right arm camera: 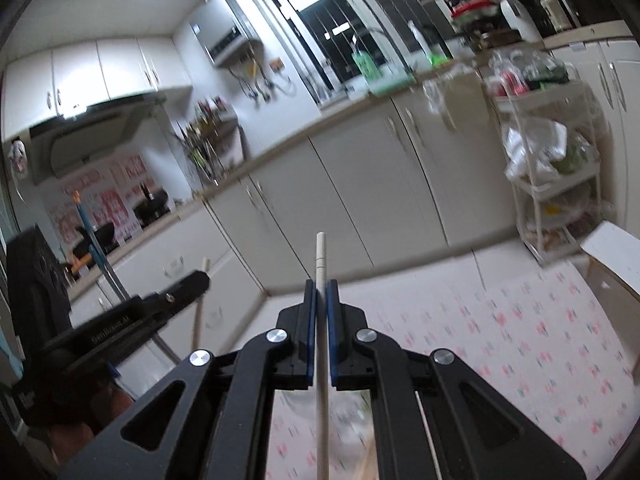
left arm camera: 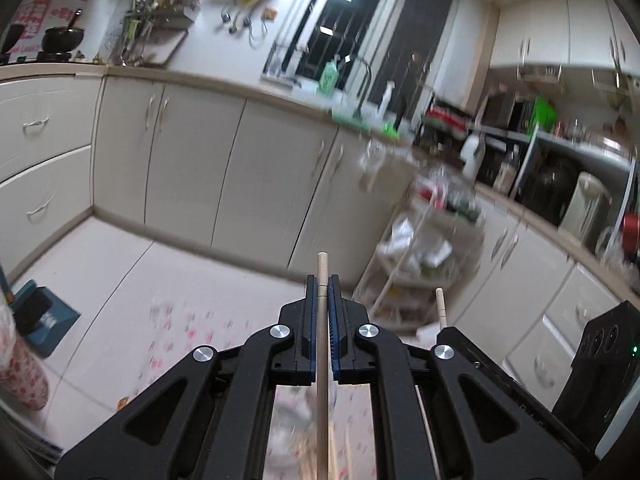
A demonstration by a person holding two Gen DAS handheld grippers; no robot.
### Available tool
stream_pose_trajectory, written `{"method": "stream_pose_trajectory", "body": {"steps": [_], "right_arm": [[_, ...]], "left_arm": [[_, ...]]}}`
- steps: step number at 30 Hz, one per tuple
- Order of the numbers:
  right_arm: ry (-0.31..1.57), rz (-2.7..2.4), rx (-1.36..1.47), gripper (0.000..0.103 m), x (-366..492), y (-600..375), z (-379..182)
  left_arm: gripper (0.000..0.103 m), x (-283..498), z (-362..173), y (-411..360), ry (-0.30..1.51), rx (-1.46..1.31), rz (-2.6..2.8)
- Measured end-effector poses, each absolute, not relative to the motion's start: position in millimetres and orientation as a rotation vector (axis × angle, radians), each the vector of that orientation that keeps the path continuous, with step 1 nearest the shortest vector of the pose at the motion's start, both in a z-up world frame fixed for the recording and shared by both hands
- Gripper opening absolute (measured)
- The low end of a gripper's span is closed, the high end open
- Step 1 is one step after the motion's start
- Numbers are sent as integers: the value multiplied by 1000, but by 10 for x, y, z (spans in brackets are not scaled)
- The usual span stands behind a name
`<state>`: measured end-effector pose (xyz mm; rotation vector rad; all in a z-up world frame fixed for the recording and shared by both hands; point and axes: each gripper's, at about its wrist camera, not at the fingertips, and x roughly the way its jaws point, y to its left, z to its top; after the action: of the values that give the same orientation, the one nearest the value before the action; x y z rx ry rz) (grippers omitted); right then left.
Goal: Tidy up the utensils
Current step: 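Lift both held sticks upright and carry them above the glass jar, then open both grippers to drop the sticks into the glass jar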
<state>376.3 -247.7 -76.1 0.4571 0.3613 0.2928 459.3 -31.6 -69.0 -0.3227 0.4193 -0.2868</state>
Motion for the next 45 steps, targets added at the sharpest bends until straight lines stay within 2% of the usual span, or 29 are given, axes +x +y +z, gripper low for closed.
{"method": "stream_pose_trajectory", "body": {"steps": [9,22,35,45], "right_arm": [[230,281,549,6,4350,-2383,-706],[197,292,518,6,4702,-2200,-878],[248,286,481,6,4781,-2156,-1163],[297,286,454,6,4517,-2169,-1253]], "left_arm": [[5,5013,-639,-306,265,-433,-222],[5,5345,-870,-269,169,-467,-158],[5,5276,-1095,-431,152,-375,-114],[5,5065,-1303,-405,223,-329,-125]]}}
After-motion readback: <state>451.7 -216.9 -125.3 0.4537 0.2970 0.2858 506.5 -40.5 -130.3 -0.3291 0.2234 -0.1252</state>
